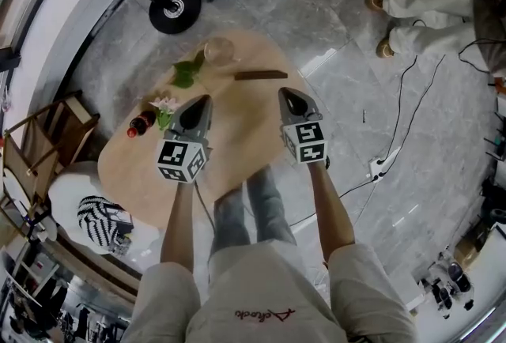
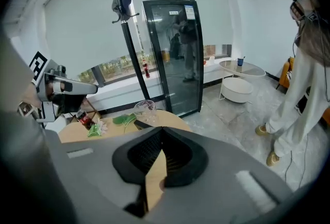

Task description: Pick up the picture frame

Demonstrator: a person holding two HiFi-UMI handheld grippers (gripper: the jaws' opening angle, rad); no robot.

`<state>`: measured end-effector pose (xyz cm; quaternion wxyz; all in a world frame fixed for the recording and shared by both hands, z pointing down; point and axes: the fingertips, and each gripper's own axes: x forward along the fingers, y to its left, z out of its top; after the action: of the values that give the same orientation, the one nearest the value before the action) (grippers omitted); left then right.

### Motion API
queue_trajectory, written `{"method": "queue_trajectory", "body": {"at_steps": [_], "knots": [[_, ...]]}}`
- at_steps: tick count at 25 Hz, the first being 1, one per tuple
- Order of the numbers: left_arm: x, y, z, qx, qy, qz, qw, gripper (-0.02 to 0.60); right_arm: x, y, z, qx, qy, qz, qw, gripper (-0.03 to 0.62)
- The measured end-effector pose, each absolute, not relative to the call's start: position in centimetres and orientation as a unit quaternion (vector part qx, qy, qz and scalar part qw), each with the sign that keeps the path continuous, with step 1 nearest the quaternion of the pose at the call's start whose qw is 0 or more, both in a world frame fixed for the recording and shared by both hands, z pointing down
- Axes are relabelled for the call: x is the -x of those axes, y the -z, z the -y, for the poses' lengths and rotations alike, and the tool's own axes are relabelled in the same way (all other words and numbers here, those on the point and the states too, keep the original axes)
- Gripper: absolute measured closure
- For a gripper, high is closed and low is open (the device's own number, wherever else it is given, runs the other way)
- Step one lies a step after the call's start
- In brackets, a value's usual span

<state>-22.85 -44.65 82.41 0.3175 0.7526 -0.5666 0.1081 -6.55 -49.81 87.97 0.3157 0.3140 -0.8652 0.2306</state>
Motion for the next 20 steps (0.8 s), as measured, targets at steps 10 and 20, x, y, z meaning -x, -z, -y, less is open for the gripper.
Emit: {"method": "queue_trajectory", "body": {"at_steps": [10,20], "knots": [[23.6,-82.9,43.7,-0.746,-0.1,0.573,0.324,0.581,10.0,-90.2,50.6,-0.198,-0.088,0.883,0.415,0.591],[24.2,-83.5,42.9,-0.741,-0.092,0.578,0.331,0.581,11.6,-93.1,48.7,-0.003,0.161,0.838,0.522,0.589]]}}
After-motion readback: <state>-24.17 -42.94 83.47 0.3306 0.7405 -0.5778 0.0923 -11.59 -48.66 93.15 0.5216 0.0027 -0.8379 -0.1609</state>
